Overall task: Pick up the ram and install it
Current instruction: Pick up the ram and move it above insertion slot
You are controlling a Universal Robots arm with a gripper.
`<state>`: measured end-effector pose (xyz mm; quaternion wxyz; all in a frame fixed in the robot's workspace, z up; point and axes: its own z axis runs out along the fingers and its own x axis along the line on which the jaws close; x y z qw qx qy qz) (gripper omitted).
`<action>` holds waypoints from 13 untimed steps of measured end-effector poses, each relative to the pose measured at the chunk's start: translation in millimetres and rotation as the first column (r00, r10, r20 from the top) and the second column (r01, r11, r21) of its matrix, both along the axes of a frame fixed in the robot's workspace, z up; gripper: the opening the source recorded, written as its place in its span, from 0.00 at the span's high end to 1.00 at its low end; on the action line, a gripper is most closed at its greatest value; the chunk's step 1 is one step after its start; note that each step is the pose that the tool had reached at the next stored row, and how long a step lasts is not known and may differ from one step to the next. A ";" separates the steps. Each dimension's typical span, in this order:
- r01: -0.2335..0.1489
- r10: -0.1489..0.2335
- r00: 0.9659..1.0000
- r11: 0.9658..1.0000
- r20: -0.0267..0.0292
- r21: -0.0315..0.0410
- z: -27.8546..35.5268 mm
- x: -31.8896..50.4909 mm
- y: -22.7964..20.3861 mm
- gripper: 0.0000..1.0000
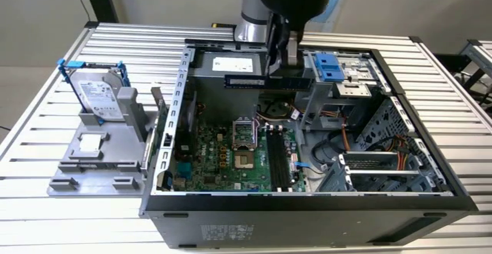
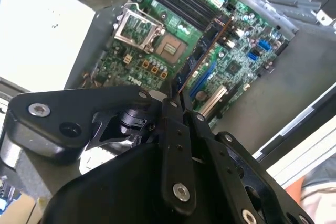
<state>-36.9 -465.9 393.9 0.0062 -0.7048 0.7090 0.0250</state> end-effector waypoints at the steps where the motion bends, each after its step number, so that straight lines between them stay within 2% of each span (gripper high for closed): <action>1: 0.000 0.000 1.000 1.000 0.000 0.000 0.0 3.1 0.0 1.00; 11: 0.000 0.000 1.000 1.000 0.000 0.000 -0.1 37.4 0.0 1.00; 13: 0.003 -0.003 1.000 1.000 0.000 -0.001 -0.1 42.2 0.0 1.00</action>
